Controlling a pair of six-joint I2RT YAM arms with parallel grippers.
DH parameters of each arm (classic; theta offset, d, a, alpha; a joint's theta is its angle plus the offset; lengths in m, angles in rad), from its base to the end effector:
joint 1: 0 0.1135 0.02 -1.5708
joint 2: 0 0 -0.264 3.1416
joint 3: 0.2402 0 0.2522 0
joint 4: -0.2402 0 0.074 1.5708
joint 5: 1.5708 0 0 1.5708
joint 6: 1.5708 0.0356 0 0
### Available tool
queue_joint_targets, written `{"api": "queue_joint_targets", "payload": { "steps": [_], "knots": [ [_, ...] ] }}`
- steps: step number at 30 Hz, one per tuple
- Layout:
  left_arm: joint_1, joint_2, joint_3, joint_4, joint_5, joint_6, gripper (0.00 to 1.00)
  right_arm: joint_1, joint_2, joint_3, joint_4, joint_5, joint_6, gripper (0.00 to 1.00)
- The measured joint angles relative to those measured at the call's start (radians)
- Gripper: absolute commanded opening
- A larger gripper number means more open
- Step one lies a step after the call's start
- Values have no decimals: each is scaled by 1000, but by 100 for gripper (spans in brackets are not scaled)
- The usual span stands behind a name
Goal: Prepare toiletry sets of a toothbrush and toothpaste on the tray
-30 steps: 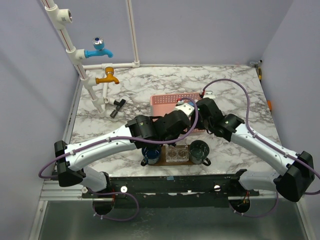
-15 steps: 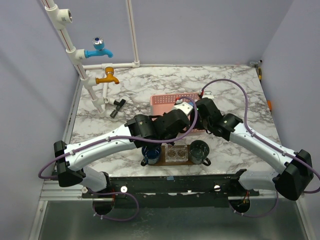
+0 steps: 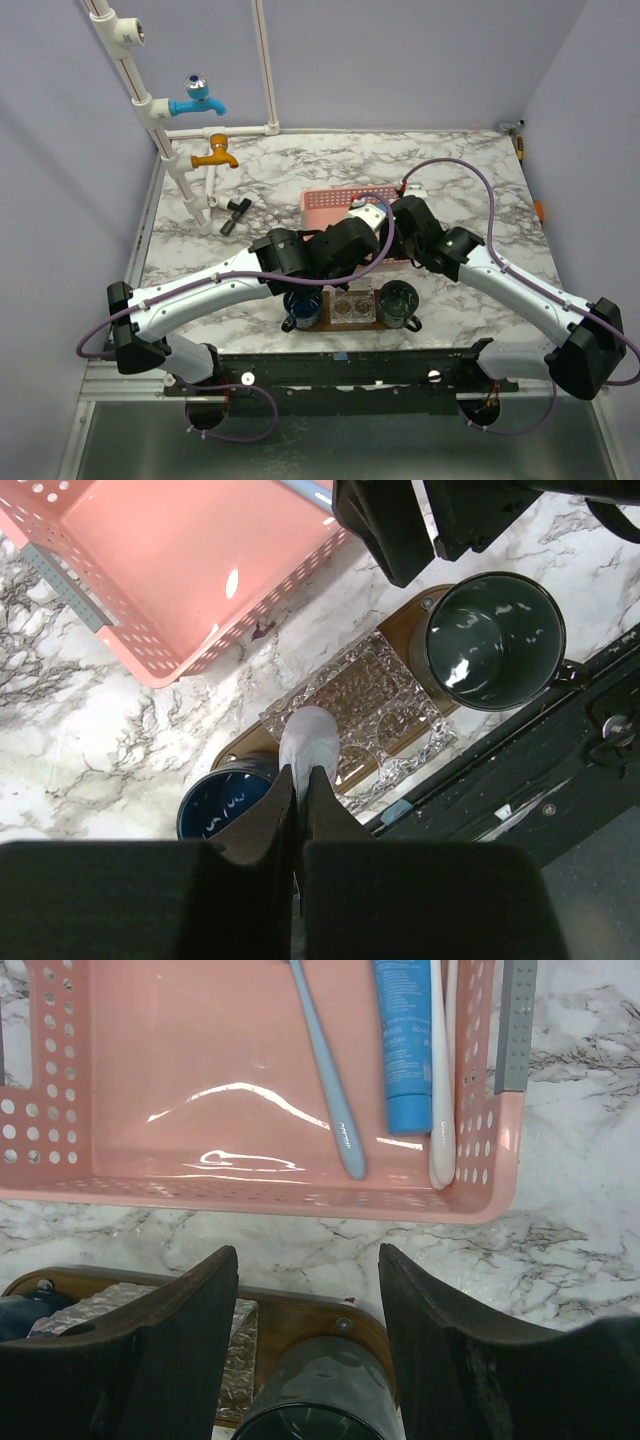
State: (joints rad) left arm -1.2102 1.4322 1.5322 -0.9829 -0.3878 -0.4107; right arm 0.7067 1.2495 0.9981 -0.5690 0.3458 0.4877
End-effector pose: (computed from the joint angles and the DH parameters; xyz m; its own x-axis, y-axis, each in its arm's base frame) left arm 0.1146 -0.2658 0.3765 -0.5619 0.4427 -0.6988 0.6077 0.7940 0.0144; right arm 0.2072 0.1610 0.2825 -0.6953 -0.0139 -0.7186 -0.1237 0.9872 0.1005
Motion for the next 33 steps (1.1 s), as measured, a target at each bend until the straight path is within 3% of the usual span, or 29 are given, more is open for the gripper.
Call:
{"api": "queue_joint_targets", "payload": {
  "steps": [33],
  "knots": [
    [8, -24, -86, 68, 16, -4, 0, 0, 7, -23, 14, -20, 2, 62]
  ]
}}
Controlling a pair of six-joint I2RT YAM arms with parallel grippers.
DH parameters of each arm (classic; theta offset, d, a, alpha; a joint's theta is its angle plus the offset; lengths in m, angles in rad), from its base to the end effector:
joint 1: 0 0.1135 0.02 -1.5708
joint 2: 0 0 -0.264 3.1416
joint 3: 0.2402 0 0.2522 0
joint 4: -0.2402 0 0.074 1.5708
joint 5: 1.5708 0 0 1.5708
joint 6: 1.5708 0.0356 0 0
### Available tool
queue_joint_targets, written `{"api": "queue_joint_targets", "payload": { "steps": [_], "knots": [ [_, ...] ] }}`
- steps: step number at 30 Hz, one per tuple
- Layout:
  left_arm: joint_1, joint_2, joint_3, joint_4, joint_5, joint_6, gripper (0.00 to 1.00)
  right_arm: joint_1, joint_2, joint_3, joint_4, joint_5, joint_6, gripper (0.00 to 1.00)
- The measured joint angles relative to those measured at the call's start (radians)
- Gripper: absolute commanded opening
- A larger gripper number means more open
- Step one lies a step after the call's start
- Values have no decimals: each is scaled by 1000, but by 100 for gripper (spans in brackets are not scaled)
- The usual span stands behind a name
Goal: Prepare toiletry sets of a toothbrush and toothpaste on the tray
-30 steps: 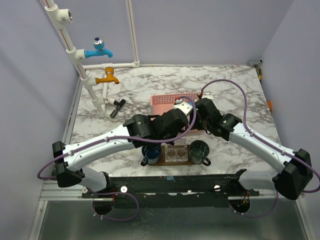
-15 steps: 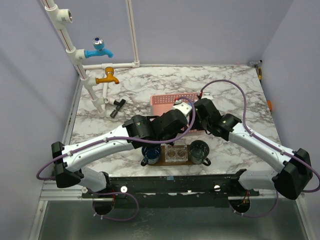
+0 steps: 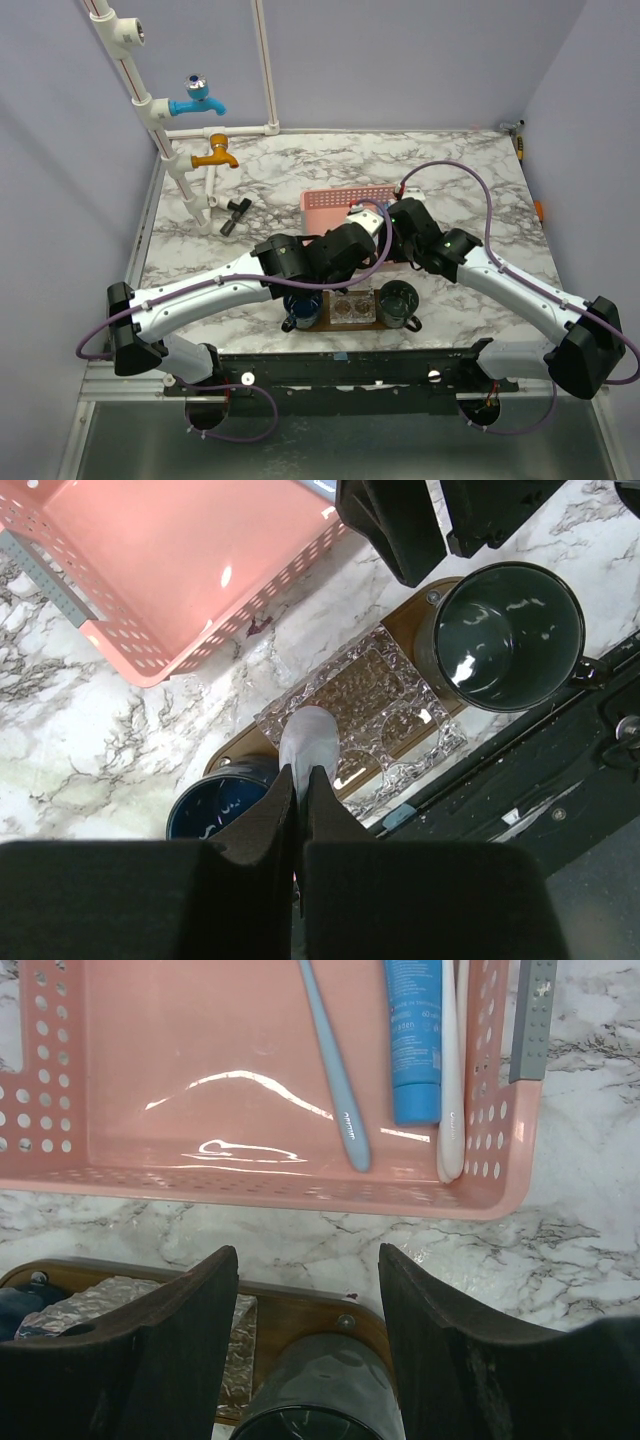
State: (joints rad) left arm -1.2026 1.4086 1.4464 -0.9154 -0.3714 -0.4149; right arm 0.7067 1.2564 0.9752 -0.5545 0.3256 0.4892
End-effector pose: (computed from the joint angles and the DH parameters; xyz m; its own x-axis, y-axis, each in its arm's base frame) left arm 0.1158 -0.2644 0.3608 -0.5702 0.4344 -0.6973 0.6076 0.7942 -0.0021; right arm 0.2071 0.1619 0.2743 -0.7104 -0.0211 -0.7035 -0.1339 0.9853 0.1057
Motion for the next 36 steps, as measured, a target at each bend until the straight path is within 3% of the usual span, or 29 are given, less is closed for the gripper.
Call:
{"api": "queue_joint_targets", "payload": {
  "steps": [16, 36],
  "knots": [
    [10, -27, -69, 98, 0, 0, 0, 0, 1, -12, 7, -7, 0, 62],
    [12, -58, -69, 80, 6, -2, 0, 0, 9, -15, 11, -10, 0, 62]
  ]
}}
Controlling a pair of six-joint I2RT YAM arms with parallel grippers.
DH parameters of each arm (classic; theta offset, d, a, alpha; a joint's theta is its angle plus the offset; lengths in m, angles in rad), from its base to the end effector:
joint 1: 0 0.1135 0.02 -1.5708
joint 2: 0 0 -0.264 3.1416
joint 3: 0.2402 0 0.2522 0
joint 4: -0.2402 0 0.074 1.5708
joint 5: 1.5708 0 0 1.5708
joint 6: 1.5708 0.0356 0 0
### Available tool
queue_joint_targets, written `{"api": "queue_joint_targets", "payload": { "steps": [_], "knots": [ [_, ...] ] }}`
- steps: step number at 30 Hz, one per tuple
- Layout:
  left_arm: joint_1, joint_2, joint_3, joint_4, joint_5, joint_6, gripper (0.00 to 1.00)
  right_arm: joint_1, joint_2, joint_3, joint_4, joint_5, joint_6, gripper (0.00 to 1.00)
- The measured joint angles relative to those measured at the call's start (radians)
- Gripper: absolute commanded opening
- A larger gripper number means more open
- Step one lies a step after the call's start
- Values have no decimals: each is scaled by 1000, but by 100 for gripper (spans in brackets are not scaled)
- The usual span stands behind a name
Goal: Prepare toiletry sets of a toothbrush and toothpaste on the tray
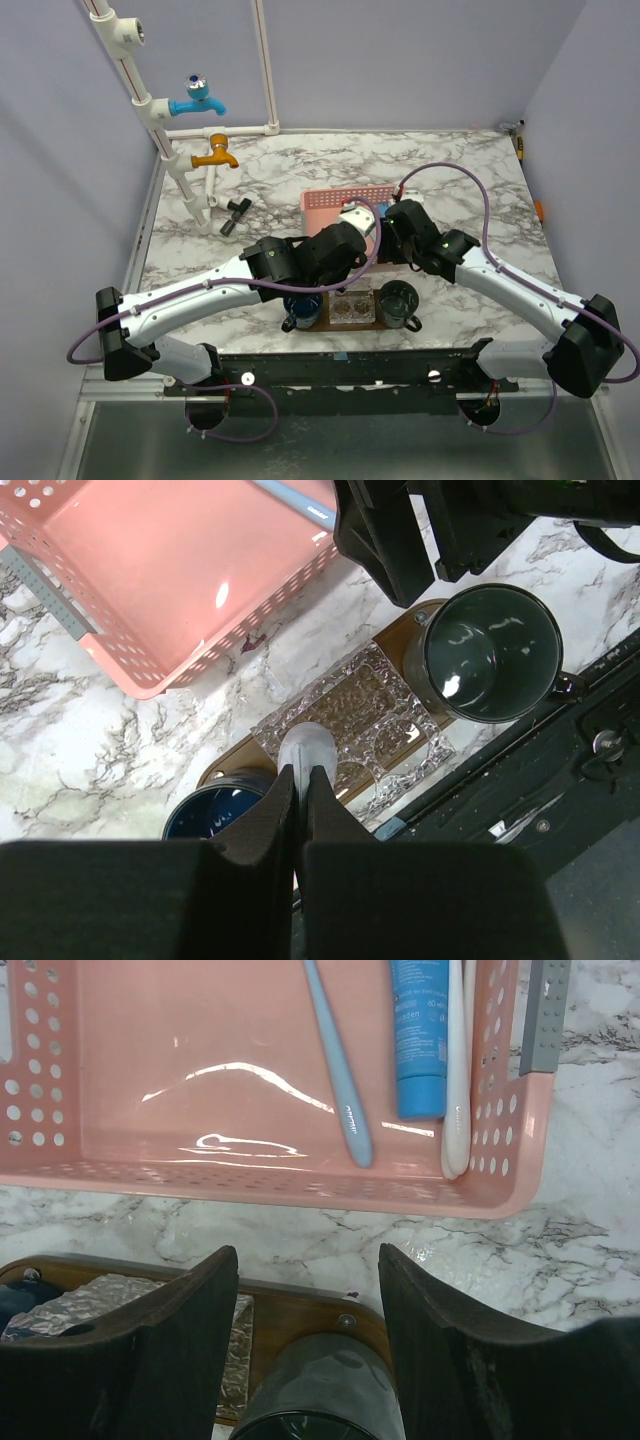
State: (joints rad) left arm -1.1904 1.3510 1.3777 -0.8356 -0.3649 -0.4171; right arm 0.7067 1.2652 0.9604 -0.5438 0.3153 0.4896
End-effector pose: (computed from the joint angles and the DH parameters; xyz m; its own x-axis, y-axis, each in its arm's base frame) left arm 0.1157 -0.2550 0.3601 -0.5599 0.3811 -0.7357 0.6006 0.7984 -0.0436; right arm 0.2076 0.1627 0.2681 -0.7206 -0.0274 -0.6928 -0.1388 0.9847 0.1055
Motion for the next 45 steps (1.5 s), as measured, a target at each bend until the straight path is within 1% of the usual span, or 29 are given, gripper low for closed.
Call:
{"api": "queue_joint_targets", "payload": {
  "steps": [31, 45],
  "knots": [
    [0, 8, -1, 27, 9, -2, 0, 0, 0, -34, 5, -13, 8, 62],
    [0, 9, -51, 51, 9, -3, 0, 0, 0, -34, 5, -14, 8, 62]
  ]
}}
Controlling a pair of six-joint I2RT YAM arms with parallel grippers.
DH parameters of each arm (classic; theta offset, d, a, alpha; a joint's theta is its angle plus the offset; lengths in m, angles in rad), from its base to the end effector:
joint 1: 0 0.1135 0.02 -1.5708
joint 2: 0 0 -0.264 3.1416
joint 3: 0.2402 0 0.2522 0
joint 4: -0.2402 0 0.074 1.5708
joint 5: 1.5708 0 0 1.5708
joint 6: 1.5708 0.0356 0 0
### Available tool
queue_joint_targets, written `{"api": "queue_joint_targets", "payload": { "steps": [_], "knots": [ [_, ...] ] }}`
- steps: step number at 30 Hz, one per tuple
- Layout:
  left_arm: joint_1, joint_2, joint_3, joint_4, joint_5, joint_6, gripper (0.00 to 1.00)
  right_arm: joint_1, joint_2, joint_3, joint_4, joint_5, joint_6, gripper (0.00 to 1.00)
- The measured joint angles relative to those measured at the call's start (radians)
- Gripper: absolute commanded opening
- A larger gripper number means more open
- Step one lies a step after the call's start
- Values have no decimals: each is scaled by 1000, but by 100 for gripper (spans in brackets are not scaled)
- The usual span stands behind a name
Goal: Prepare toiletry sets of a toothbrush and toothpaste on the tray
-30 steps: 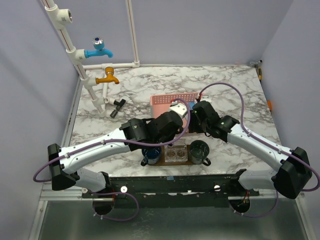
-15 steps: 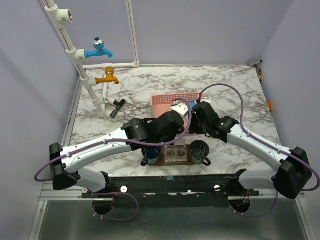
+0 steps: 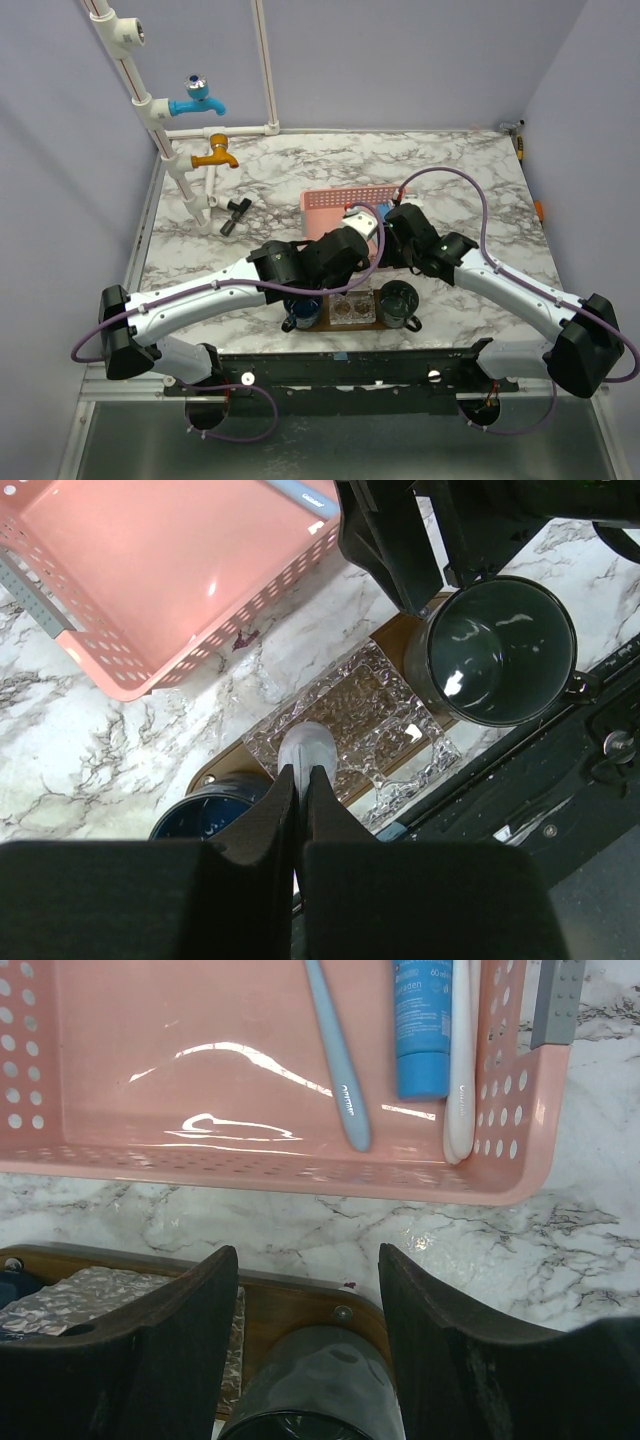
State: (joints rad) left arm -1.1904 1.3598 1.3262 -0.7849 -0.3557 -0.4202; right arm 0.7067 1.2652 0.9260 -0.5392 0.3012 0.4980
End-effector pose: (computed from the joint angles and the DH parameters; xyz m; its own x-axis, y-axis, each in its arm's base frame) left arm 0.1173 -0.2599 0.3450 -0.5665 0.3868 -0.7276 0.6034 0.7960 -0.0466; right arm 0.2050 0.1611 0.2572 -0.7417 -0.0334 -0.6699 -0.1386 0.9848 0.1043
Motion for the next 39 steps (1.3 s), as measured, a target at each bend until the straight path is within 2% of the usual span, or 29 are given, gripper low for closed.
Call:
{"api": "queue_joint_targets", "payload": {
  "steps": [24, 39],
  "knots": [
    [5, 0, -125, 81, -3, -9, 0, 0, 10, 0, 2, -12, 6, 62],
    [5, 0, -137, 103, -3, -9, 0, 0, 13, -12, 13, -18, 8, 62]
  ]
}}
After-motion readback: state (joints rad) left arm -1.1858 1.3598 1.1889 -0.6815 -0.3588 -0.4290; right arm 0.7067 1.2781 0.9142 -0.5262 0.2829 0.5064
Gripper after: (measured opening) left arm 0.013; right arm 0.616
